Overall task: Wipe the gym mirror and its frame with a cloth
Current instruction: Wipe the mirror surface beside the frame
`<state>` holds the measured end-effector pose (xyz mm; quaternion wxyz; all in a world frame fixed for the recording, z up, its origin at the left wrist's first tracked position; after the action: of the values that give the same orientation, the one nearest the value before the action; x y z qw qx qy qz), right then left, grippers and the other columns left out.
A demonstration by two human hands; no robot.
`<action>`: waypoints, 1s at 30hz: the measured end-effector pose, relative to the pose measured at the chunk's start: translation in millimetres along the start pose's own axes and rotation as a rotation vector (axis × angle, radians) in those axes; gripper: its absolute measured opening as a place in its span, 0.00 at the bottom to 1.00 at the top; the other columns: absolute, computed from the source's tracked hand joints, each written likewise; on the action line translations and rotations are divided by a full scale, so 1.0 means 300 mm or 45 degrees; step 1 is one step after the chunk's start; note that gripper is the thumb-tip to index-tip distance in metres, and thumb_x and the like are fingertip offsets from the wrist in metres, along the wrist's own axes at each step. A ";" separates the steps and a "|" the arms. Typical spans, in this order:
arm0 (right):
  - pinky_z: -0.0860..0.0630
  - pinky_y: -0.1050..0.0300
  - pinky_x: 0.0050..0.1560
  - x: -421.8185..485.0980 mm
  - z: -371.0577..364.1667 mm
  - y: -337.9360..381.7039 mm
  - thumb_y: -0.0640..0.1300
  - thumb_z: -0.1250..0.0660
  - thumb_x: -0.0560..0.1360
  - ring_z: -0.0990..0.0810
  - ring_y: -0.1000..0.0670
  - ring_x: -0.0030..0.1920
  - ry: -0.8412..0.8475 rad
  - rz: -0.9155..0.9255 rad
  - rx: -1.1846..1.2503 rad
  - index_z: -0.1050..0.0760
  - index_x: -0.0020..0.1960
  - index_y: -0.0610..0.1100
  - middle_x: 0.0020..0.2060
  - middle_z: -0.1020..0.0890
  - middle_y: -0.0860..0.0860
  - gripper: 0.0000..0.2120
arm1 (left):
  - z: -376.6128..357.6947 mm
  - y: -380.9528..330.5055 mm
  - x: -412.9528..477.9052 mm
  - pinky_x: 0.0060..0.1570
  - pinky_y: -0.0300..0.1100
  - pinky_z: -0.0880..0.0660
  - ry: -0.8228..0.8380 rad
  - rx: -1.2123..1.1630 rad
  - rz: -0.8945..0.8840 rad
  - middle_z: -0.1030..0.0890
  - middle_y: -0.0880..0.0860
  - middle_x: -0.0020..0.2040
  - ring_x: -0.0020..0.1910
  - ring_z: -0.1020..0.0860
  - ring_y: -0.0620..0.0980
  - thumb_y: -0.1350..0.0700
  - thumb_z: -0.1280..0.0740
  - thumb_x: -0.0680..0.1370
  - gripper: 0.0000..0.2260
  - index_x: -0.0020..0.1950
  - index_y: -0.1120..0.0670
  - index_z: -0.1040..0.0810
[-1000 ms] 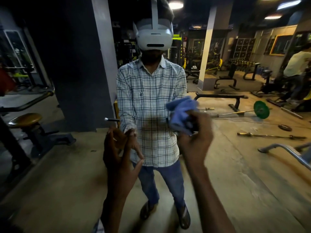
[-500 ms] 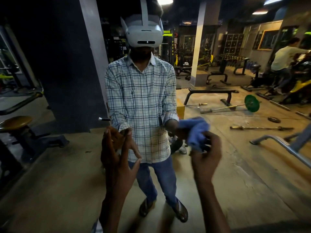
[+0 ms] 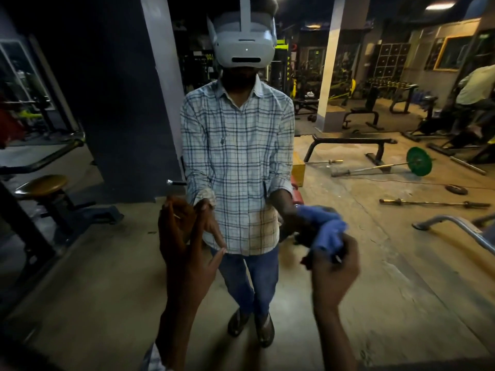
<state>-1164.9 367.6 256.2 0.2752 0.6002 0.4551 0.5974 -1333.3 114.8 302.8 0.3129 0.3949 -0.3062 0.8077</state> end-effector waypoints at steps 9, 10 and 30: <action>0.26 0.63 0.47 -0.030 -0.241 0.337 0.33 0.23 0.73 0.20 0.54 0.48 0.466 0.368 0.148 0.22 0.53 0.46 0.46 0.20 0.50 0.14 | 0.016 -0.003 0.008 0.71 0.66 0.33 -0.011 0.043 -0.021 0.46 0.68 0.81 0.78 0.39 0.70 0.47 0.16 0.66 0.49 0.80 0.49 0.38; 0.25 0.61 0.46 0.009 -0.217 0.361 0.35 0.23 0.73 0.20 0.51 0.48 0.366 0.383 0.191 0.22 0.53 0.45 0.47 0.20 0.47 0.13 | 0.023 0.003 0.009 0.72 0.65 0.33 -0.004 0.049 -0.020 0.46 0.69 0.81 0.79 0.40 0.69 0.47 0.16 0.65 0.49 0.80 0.50 0.38; 0.23 0.52 0.47 -0.053 -0.284 0.390 0.27 0.27 0.71 0.22 0.52 0.48 -0.158 0.376 0.143 0.22 0.55 0.37 0.48 0.21 0.47 0.15 | 0.148 0.286 0.015 0.77 0.57 0.42 0.032 0.026 -0.075 0.47 0.68 0.82 0.81 0.44 0.68 0.48 0.15 0.63 0.49 0.79 0.51 0.34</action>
<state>-1219.9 284.8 362.6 0.1779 0.7109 0.3767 0.5667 -1379.6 30.1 307.5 0.3363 0.3966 -0.2823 0.8062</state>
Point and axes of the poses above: each hand's wrist, its own x-axis towards the middle knuckle, its own z-axis out of the back of the hand, y = z × x, the point moved 7 cm from there along x, towards the middle knuckle
